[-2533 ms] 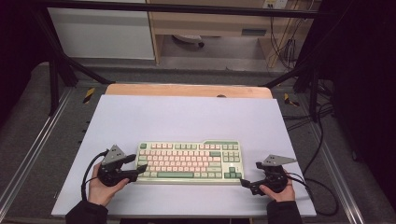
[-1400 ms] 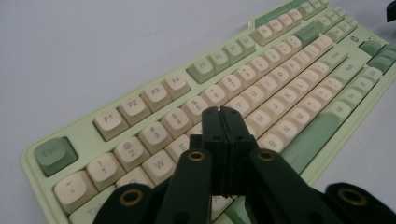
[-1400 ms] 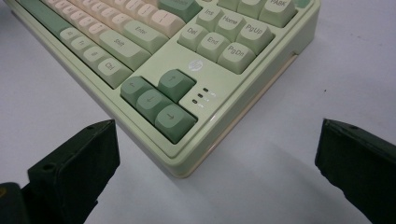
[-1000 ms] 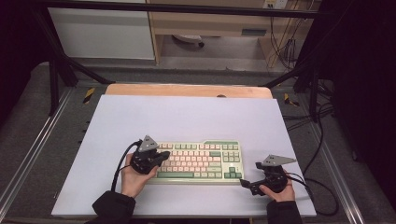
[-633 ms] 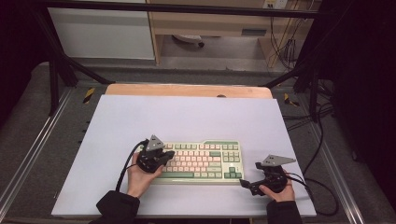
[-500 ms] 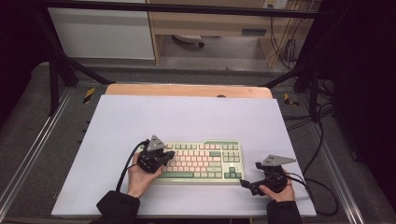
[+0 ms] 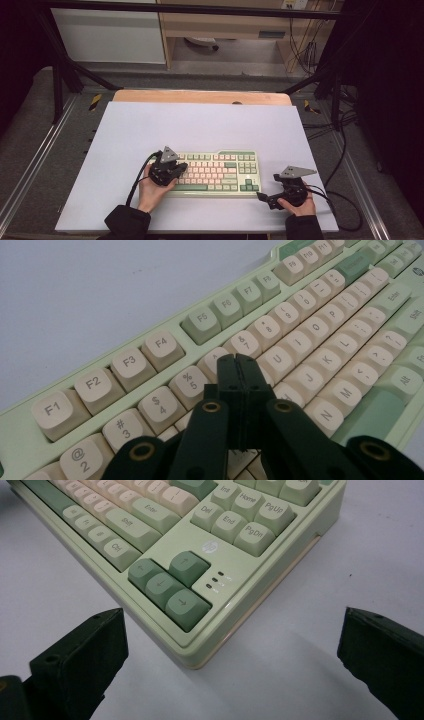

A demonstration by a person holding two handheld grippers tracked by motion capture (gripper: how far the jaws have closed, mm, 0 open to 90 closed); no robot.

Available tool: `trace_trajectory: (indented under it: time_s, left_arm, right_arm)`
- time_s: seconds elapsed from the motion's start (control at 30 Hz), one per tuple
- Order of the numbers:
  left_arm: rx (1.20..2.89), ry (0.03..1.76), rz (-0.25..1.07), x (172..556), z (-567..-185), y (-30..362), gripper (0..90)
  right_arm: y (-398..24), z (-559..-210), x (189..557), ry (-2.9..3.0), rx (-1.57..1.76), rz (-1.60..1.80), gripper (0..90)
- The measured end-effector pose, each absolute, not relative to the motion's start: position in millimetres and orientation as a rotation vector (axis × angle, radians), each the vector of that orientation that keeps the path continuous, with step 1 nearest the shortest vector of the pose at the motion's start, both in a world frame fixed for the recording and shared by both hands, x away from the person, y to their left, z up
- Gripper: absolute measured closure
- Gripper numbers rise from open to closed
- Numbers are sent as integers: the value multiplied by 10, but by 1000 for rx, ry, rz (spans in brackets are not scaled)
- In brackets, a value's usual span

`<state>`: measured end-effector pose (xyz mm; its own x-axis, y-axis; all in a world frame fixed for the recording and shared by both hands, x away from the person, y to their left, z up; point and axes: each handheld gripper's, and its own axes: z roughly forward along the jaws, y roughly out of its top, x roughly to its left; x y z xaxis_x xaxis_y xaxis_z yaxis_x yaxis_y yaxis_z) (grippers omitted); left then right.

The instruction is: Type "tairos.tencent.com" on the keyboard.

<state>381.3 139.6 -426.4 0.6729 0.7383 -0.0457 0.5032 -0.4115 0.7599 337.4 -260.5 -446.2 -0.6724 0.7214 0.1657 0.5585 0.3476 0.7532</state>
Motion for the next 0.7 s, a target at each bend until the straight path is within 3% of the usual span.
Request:
trace_trajectory:
  time_s: [0.7]
  left_arm:
    - [2086,926,392,3711,-4204,1465,900]
  right_arm:
    - [-2602,-4463,3369,2414,1167,1228,4]
